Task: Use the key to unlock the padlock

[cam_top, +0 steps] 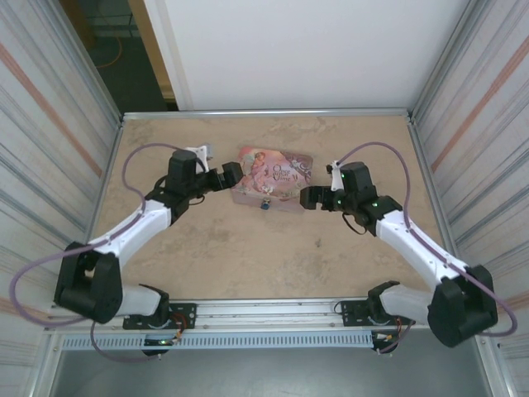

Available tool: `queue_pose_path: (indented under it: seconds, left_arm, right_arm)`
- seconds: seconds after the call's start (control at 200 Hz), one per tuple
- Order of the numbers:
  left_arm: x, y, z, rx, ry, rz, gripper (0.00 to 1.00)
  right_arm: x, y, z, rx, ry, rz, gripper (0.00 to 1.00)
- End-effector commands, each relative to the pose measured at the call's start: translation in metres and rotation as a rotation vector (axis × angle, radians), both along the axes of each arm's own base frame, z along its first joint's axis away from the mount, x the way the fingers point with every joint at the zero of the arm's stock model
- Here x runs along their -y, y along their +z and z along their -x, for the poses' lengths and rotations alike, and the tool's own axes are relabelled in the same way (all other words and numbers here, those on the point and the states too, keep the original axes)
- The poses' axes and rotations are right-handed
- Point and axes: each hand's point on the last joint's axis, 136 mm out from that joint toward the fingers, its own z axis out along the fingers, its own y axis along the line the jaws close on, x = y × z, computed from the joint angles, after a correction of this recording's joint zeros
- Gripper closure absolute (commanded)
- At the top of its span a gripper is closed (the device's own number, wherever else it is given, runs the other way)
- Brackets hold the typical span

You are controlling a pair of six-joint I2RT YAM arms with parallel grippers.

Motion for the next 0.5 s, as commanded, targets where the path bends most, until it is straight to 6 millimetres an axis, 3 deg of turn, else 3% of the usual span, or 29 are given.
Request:
queue_pose_path:
  seconds: [0.0,0.18,0.306,0.496]
  left_arm:
    - [-0.009,0.005,0.029,0.016,-0.025,-0.018,0.01]
    - [-0.019,0.001,0.07,0.002,-0.018,0.018,0.01]
    - [-0.016,-0.011,0.094,-0.019,-0.023,0.04,0.01]
    - [-0.007,-0.035,0.114,-0.059,-0.02,0.065,0.02]
  right_arm:
    - [0.019,-0.021,0.034,-0.099,-0.018,0.064,0.06]
    - [0.025,-0.034,0.066,-0.196,-0.027,0.039,0.14]
    - [0.027,-0.056,0.083,-0.298,-0.046,0.026,0.23]
    - [0.029,-0.092,0.099,-0.4,-0.095,-0.003,0.33]
